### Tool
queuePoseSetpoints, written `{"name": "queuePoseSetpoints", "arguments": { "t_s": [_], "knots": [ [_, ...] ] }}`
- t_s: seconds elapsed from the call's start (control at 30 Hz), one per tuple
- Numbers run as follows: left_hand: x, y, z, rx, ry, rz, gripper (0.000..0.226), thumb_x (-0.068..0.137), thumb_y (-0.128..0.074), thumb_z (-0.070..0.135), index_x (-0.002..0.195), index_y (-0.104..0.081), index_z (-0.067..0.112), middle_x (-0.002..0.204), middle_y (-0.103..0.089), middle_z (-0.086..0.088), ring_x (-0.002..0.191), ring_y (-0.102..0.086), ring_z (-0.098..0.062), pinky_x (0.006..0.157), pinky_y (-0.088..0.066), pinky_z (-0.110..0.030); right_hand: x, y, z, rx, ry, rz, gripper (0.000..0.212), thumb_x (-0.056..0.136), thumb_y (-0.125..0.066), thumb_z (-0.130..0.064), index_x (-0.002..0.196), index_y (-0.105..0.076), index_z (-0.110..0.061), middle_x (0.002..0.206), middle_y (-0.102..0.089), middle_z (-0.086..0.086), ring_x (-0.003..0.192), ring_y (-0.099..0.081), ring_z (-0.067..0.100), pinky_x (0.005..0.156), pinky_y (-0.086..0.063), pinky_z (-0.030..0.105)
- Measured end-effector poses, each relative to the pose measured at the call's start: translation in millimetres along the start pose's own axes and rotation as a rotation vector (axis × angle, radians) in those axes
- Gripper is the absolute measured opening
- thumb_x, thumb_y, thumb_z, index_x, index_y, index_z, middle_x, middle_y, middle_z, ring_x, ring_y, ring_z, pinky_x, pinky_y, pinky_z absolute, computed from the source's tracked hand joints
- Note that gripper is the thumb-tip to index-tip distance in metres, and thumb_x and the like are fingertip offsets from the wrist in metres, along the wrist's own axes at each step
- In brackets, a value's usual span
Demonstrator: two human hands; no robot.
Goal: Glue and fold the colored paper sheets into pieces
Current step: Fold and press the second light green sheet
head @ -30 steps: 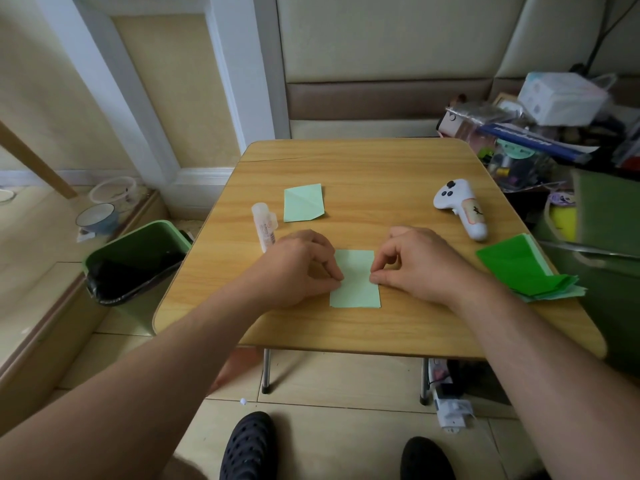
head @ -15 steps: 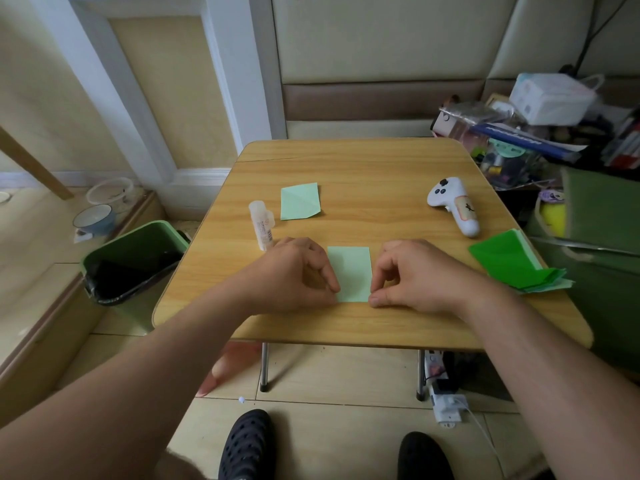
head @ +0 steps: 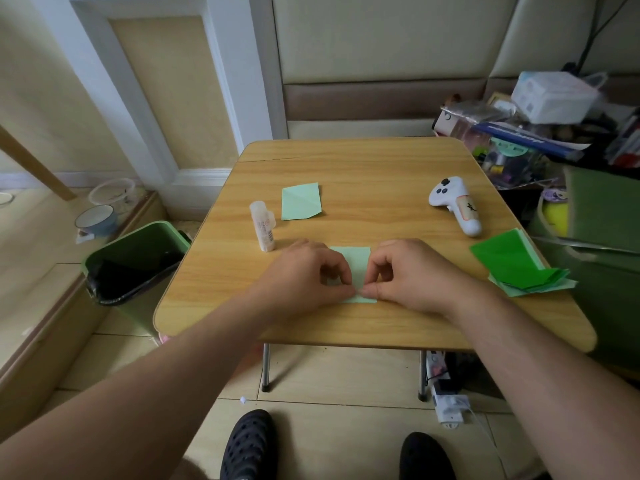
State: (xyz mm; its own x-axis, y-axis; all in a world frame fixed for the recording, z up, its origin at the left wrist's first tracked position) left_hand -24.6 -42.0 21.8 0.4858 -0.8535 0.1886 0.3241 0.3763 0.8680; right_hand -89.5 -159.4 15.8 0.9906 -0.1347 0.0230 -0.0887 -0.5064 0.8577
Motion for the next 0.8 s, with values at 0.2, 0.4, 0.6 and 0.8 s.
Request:
{"name": "queuePoseSetpoints", "arguments": {
  "t_s": [0.2,0.4,0.6,0.8],
  "knots": [
    [-13,3,-20,-0.121,-0.001,-0.222,0.039,0.07,-0.089,0.053,0.105,-0.073,0.046,0.115,-0.064,0.024,0.117,-0.055,0.0,0.101,-0.045,-0.022,-8,-2,6,0.082,-0.03,-0.11,0.019,0.072,-0.093,-0.035,0.079,-0.076,-0.035,0.088,-0.066,-0.009,0.081,-0.06,0.007,0.079,-0.054,0.036],
    [-11,15,-17,-0.078,-0.056,-0.108,0.026,0.077,-0.091,0.03,0.101,-0.082,0.034,0.114,-0.068,0.018,0.104,-0.058,0.014,0.09,-0.044,-0.008,-10,1,8,0.105,-0.032,-0.135,0.024,0.073,-0.094,-0.022,0.088,-0.078,-0.032,0.093,-0.068,-0.009,0.085,-0.063,0.005,0.083,-0.055,0.033],
    [-14,15,-11,-0.082,-0.076,-0.091,0.027,0.074,-0.092,0.034,0.098,-0.082,0.036,0.113,-0.069,0.019,0.106,-0.06,0.01,0.089,-0.043,-0.007,-9,3,2,0.023,0.019,-0.097,0.014,0.077,-0.091,-0.027,0.082,-0.079,-0.033,0.09,-0.068,-0.013,0.084,-0.061,0.003,0.079,-0.052,0.028],
    [-13,15,-11,-0.084,-0.076,-0.076,0.023,0.075,-0.091,0.028,0.097,-0.083,0.033,0.108,-0.071,0.019,0.103,-0.062,0.008,0.089,-0.048,-0.012,-9,5,-5,-0.031,0.065,-0.068,0.007,0.083,-0.087,-0.027,0.085,-0.081,-0.03,0.088,-0.068,-0.013,0.084,-0.06,0.001,0.077,-0.047,0.021]
  ]
}}
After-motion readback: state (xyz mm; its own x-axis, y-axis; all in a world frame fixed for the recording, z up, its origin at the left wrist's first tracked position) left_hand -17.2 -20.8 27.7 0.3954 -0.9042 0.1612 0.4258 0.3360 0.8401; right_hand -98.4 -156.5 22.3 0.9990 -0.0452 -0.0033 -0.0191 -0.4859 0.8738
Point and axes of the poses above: each hand's wrist, its own x-axis towards the middle knuckle, its own y-axis out of the back of the hand, z = x × y, the point moved 10 cm from there along x, towards the middle knuckle
